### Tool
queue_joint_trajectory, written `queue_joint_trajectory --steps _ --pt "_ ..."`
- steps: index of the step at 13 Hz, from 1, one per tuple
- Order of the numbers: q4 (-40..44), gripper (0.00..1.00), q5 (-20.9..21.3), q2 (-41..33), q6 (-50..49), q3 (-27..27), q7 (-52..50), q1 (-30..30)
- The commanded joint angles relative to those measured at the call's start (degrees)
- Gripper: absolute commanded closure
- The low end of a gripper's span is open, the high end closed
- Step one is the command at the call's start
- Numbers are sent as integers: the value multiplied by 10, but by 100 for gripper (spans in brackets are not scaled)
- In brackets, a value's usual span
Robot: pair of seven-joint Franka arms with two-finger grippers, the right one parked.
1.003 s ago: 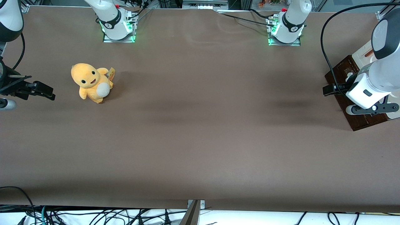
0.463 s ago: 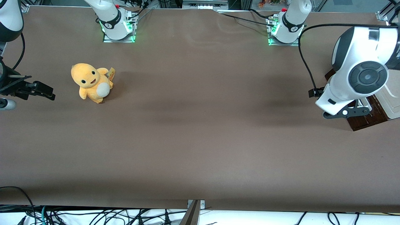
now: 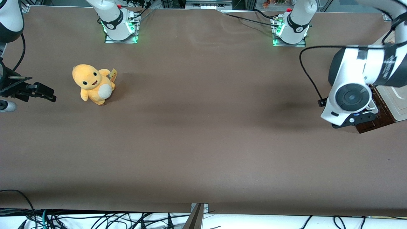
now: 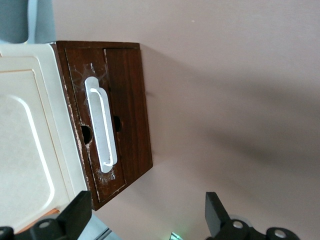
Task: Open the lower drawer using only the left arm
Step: 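Move the open left gripper toward the drawer's white bar handle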
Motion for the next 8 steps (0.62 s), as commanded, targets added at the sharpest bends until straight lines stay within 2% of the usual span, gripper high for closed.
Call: queue_joint_trajectory --steps 1,3,8 --pt "-31 0 54 3 2 -9 -60 -13" --pt "-51 0 95 14 4 -22 -92 -14" --pt "-60 0 135 48 9 -23 -152 -15"
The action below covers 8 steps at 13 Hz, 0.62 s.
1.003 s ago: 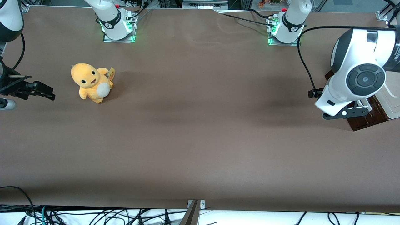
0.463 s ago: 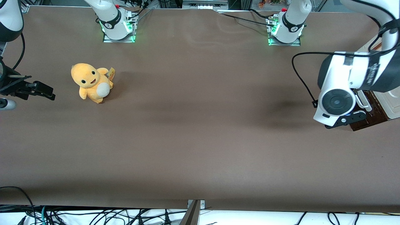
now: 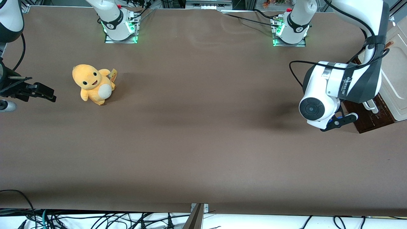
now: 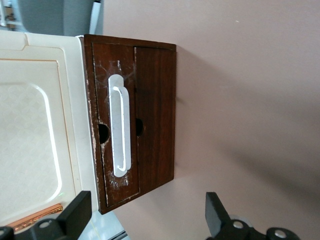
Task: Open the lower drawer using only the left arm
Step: 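Move the open left gripper toward the drawer's white bar handle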
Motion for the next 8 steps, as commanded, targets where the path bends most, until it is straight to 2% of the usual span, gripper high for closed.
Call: queue_joint_trajectory --steps 1,4,8 --pt "-22 0 42 13 21 1 -39 -3" --pt "-66 0 88 15 52 0 -90 -2" --pt "-70 0 117 36 52 1 -110 6"
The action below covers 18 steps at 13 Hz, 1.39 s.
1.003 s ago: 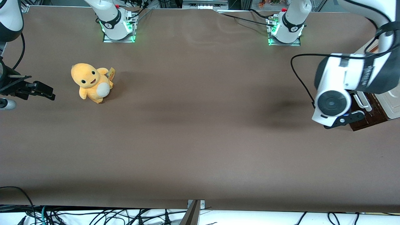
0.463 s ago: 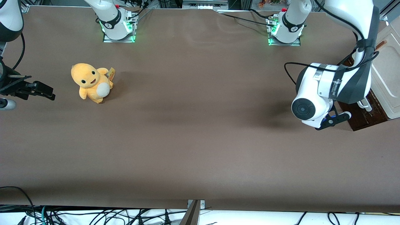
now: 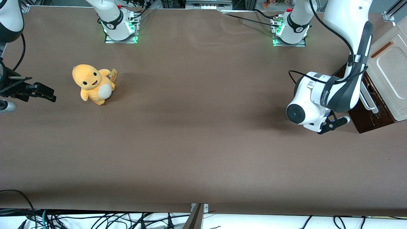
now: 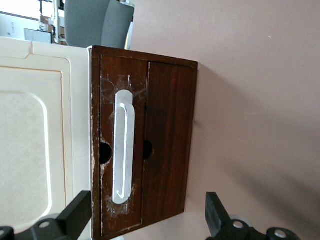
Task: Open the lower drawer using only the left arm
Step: 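Move the open left gripper toward the drawer's white bar handle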
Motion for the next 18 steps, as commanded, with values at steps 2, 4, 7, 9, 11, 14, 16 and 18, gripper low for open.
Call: queue_joint_trajectory --steps 2,4,7,9,11,14,16,18 --pt "-13 0 48 15 5 0 -41 5" --pt "-29 0 66 15 5 0 -46 10" --pt "-66 0 120 15 5 1 -64 14" --pt "-71 0 125 22 5 1 -67 20" --pt "-71 0 126 28 5 1 -68 31" --pt "-87 0 157 32 6 1 -68 49" --pt "-95 0 174 35 7 1 -70 59" --pt "-95 0 175 37 13 1 -77 64"
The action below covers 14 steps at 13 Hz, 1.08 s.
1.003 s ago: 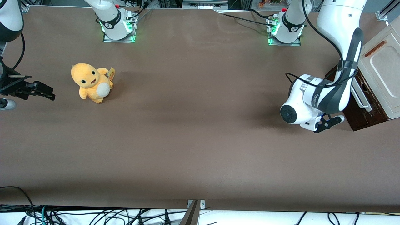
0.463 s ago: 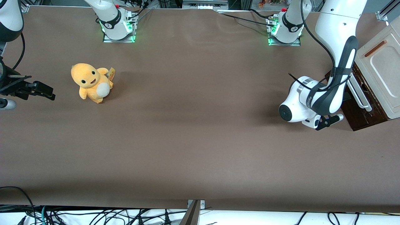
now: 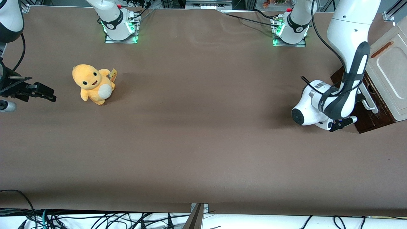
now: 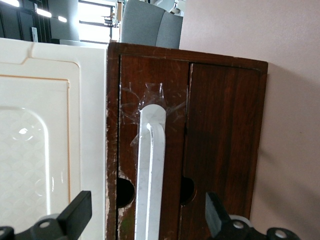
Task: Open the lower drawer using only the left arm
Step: 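Align the open left gripper fingers around the white handle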
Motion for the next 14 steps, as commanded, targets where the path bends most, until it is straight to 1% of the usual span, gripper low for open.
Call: queue_joint_trajectory --steps 1,3,4,5,12,13,14 --pt "-9 0 19 -2 8 -3 -12 6" --pt "-12 0 21 1 7 -1 -11 7" --pt "-21 0 35 1 7 -2 -12 10" --pt "-27 0 39 1 6 -1 -12 14" --pt "-35 0 39 0 5 -2 -12 34" --pt "-38 3 39 0 5 -2 -12 34" --pt "-40 4 39 0 5 -1 -12 35"
